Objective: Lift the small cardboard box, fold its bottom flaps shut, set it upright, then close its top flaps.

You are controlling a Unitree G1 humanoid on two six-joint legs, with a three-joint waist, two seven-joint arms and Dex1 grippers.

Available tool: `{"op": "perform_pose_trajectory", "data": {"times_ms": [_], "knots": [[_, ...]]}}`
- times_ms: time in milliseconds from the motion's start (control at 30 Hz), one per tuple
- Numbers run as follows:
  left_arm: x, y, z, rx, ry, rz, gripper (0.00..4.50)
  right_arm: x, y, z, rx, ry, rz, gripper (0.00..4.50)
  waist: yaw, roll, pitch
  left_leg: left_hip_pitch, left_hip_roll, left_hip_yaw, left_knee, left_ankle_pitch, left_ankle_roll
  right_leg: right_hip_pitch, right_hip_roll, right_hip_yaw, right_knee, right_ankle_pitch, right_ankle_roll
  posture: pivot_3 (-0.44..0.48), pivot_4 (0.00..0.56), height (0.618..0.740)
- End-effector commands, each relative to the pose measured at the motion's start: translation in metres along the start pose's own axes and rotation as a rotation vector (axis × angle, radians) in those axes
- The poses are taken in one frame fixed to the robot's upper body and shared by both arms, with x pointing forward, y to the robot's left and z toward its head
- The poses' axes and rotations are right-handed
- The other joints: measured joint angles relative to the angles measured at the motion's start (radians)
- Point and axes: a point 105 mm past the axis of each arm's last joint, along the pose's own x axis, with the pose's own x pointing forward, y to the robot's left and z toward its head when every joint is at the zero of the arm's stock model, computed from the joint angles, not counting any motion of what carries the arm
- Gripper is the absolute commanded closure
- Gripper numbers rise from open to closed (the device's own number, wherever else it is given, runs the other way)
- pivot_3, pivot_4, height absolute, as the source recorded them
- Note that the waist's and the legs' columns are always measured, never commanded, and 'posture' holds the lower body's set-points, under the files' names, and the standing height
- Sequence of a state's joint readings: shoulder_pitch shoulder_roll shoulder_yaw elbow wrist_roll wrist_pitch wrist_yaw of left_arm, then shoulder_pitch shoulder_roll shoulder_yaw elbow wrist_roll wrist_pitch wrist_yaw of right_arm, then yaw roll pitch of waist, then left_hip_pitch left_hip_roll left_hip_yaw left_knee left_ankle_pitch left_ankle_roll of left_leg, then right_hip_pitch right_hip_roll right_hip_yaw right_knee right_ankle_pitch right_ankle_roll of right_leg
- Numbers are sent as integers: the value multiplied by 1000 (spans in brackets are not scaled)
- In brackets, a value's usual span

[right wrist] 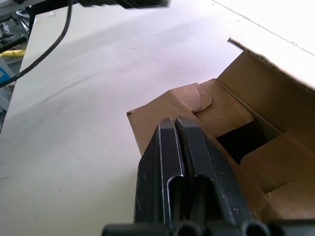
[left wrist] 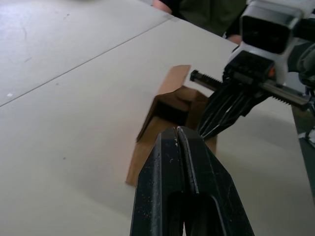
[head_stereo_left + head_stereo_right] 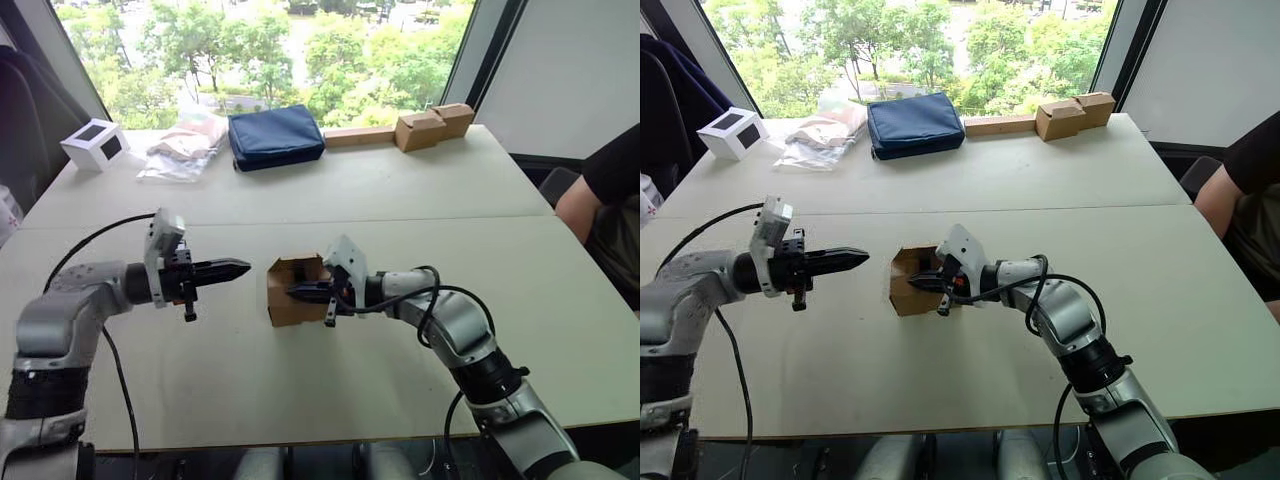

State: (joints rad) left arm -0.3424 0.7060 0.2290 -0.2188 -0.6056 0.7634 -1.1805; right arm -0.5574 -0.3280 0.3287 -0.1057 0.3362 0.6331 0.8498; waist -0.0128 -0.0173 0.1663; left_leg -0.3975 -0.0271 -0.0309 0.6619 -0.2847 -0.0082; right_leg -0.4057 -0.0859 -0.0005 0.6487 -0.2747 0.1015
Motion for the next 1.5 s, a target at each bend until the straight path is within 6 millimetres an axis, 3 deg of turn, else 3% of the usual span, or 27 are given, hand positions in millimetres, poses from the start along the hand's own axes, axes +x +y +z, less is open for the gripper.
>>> {"op": "perform_pose_trajectory", "data": {"times_ms": [33, 433, 633, 800, 1033, 1133, 1400, 1500], "knots": [[9, -12, 1, 33, 5, 7, 4473, 0, -2, 11, -18, -46, 0, 4500, -1, 0, 0, 0, 0, 0, 0, 0, 0, 0, 0, 0, 0, 0, 0, 0, 150, 737], [28, -15, -29, 13, 71, -8, 4473, -5, -8, 22, -28, -82, -23, 4500, -1, 0, 0, 0, 0, 0, -1, 0, -1, 0, 2, 0, -1, 0, 0, 0, 150, 737], [31, -11, -37, 11, 86, -7, 4473, -21, 4, 54, -41, -195, 52, 4500, 0, 1, 0, 0, 1, 0, -1, 0, -1, -1, 2, 0, -1, 0, 0, 0, 150, 737], [31, -8, -38, 14, 86, -4, 4473, -31, -8, 80, -19, -309, 29, 4500, -1, 1, 0, 0, 1, 0, -1, 0, -1, 0, 2, 0, -1, 0, 0, 0, 150, 737], [29, -8, -41, 18, 94, 7, 4473, -12, -46, 64, -144, -165, -168, 4500, -2, 1, 0, 0, 1, 0, -1, 0, -1, -1, 2, 0, -1, 0, 0, 0, 150, 737], [28, -8, -41, 19, 95, 12, 4473, -3, -52, 54, -209, -104, -194, 4500, -3, 1, 0, 0, 1, 1, -2, 1, -1, -2, 2, 0, -1, 0, 0, 0, 150, 737], [22, -3, -38, 30, 91, 43, 4473, -2, -32, 28, -234, -27, -70, 4500, -1, 1, 0, 0, 1, 1, -2, 1, -1, -1, 2, 0, -1, 0, 0, 0, 150, 737], [19, 0, -28, 39, 64, 56, 4473, -5, -26, 24, -212, -25, -47, 4500, -2, 1, 0, 0, 1, 1, -2, 1, -1, -1, 2, 0, -1, 0, 0, 0, 150, 737]]}}
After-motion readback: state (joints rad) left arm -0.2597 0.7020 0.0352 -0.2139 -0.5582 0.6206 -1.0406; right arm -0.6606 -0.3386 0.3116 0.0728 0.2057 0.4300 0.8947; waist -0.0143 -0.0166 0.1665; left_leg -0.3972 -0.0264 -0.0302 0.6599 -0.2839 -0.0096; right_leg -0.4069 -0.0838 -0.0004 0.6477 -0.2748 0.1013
